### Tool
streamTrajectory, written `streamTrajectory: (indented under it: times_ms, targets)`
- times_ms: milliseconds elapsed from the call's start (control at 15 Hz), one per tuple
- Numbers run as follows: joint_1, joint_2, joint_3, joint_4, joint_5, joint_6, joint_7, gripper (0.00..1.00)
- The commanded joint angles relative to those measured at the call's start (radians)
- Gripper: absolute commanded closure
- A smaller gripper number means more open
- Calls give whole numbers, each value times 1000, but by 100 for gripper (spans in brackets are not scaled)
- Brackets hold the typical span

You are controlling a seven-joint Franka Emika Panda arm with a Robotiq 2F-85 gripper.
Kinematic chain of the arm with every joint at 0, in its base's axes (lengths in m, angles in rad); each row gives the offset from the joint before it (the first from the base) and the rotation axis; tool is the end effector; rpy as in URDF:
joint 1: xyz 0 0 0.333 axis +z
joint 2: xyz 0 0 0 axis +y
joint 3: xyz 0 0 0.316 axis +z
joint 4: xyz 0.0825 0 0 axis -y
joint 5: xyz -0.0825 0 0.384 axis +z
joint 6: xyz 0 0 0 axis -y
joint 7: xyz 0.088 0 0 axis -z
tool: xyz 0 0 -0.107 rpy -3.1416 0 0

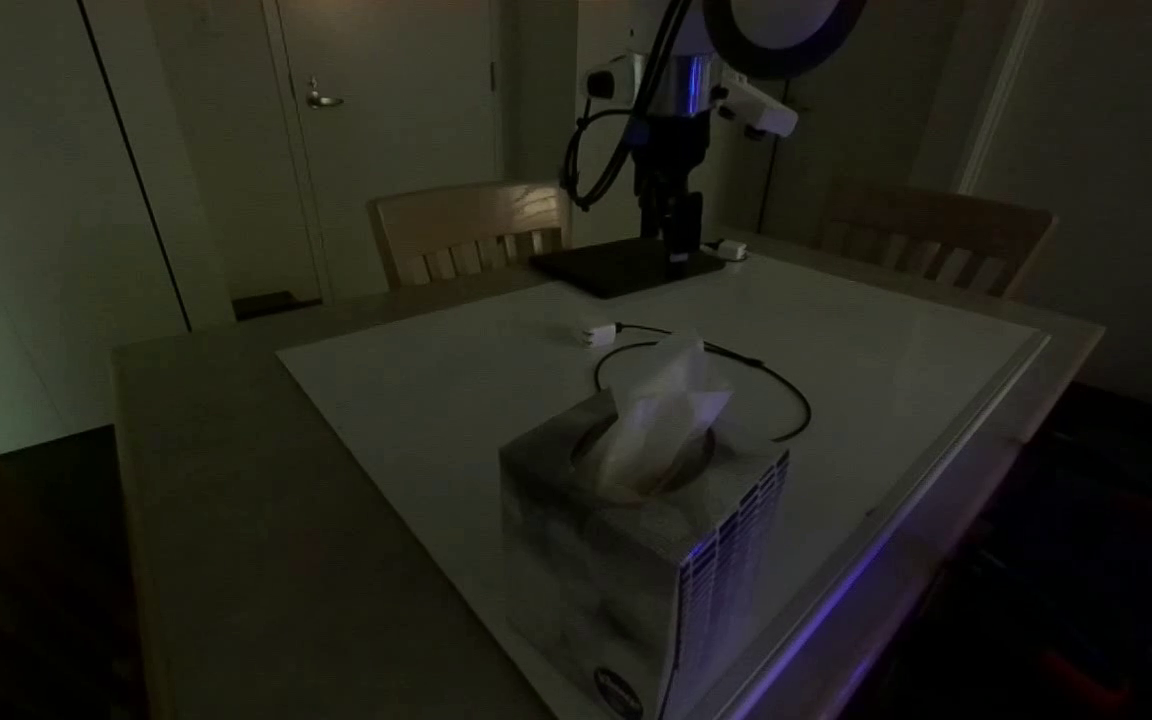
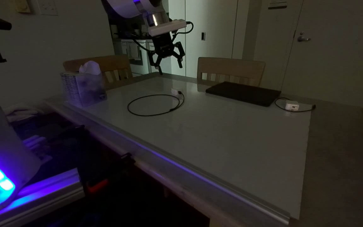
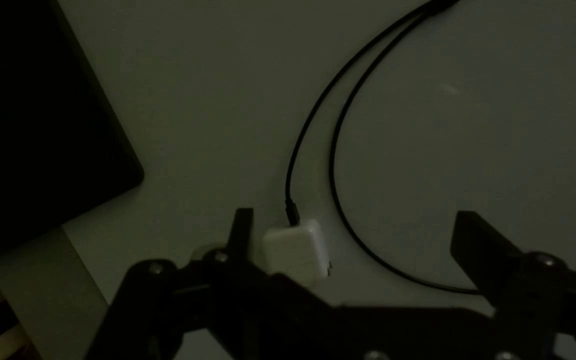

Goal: Unwind the charging cable

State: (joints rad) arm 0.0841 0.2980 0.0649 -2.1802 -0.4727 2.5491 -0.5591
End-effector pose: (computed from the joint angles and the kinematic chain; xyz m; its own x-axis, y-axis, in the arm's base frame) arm 0.5602 0.0900 0.2582 0.4726 0.8730 -0.1207 0.8680 -0.4373 0.2354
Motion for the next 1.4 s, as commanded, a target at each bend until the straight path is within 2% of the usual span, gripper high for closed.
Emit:
streamTrajectory:
  times_ms: [0,467,800,1067,1200,1333]
  targets:
    - [5,9,-2,13,-26,-10,31,0]
    - [4,97,24,64,-13,4,-26,0]
    - [-7,169,42,96,-12,27,-113,0]
    - [-22,214,40,101,-13,169,-172,0]
    - [-57,231,59,96,19,265,-214,0]
    - [-67,242,55,101,20,303,-235,0]
